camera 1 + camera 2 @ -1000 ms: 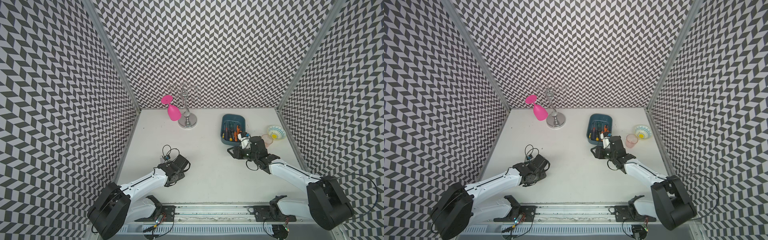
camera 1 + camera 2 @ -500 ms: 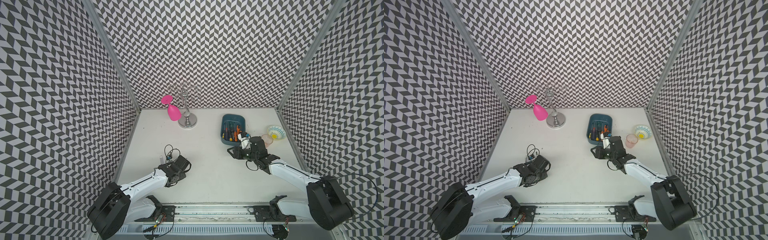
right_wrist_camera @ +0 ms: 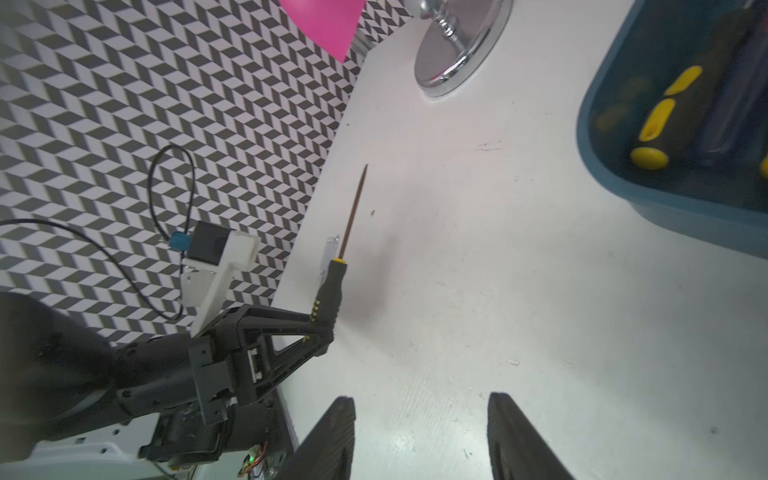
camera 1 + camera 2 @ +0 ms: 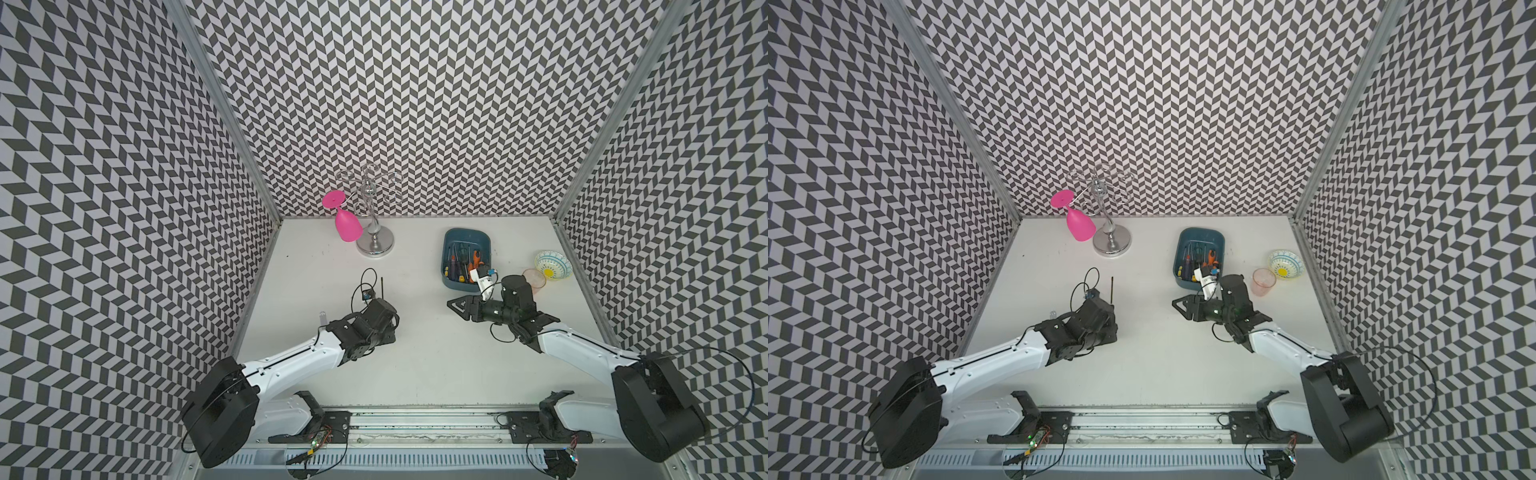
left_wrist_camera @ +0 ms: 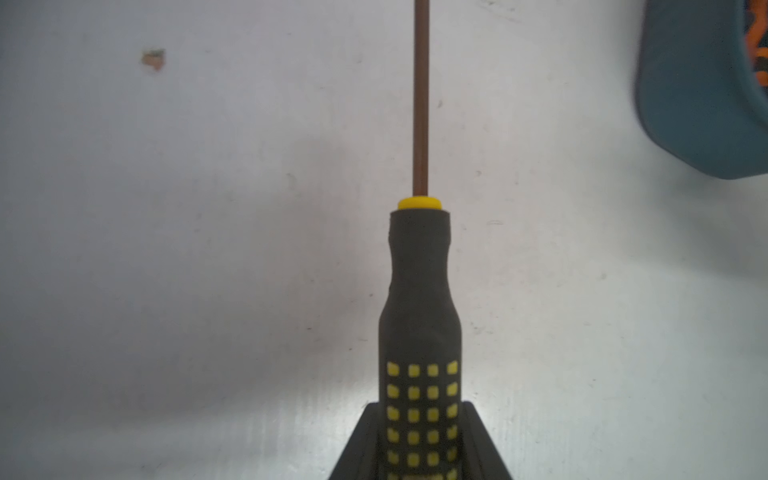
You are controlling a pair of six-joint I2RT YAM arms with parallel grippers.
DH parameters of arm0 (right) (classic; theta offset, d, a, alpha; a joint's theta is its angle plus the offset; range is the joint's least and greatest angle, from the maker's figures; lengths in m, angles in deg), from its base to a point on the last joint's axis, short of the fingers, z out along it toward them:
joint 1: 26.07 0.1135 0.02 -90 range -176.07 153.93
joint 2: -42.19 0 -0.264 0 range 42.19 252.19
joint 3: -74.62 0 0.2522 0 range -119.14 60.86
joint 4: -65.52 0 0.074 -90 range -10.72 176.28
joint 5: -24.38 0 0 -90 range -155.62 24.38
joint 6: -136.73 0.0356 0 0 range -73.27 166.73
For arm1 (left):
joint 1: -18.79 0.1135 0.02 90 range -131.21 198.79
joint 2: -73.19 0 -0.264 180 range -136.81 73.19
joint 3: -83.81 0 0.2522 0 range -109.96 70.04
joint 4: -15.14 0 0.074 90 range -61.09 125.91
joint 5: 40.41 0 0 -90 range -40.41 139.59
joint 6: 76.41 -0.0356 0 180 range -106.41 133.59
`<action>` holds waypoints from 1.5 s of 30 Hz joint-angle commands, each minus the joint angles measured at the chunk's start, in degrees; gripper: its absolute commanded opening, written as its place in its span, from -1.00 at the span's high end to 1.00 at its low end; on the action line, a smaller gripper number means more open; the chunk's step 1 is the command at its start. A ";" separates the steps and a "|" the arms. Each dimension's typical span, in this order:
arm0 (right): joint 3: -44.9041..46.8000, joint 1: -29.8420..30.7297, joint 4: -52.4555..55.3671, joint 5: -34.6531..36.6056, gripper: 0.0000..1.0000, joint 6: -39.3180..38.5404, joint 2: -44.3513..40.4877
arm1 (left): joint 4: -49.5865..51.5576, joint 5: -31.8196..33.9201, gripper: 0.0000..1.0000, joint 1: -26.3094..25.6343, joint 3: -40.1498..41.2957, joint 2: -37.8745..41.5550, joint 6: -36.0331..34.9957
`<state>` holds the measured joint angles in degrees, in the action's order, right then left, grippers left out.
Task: Put the screwdriver on the desktop into the storage box
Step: Pick up the screwdriver from the center of the board.
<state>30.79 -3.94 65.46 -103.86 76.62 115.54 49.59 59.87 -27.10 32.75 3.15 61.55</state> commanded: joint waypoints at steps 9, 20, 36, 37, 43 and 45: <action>-0.08 6.54 -15.20 -10.10 -0.13 4.66 -0.85 | -20.97 -15.04 1.00 -1.30 2.79 7.53 -8.61; -0.62 8.93 -26.16 -13.90 -0.19 12.07 1.27 | -28.33 -19.49 1.00 -2.64 7.00 13.16 -9.17; -3.81 10.46 -29.06 -14.67 -0.15 15.54 3.72 | -35.04 -19.34 0.99 -7.32 8.03 12.86 -9.20; -3.79 10.48 -29.51 -14.84 -0.13 15.93 3.87 | -35.32 -19.10 0.98 -7.60 8.03 12.67 -9.21; -3.69 10.48 -31.74 -15.63 0.16 17.38 4.68 | -35.54 -18.22 0.95 -8.46 7.68 11.30 -9.07; -3.63 10.50 -32.18 -15.78 0.33 17.73 4.87 | -35.28 -17.60 0.92 -8.60 7.60 11.37 -9.03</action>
<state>28.30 6.14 37.57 -118.39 93.78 119.97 16.57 41.14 -35.25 40.35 14.47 53.40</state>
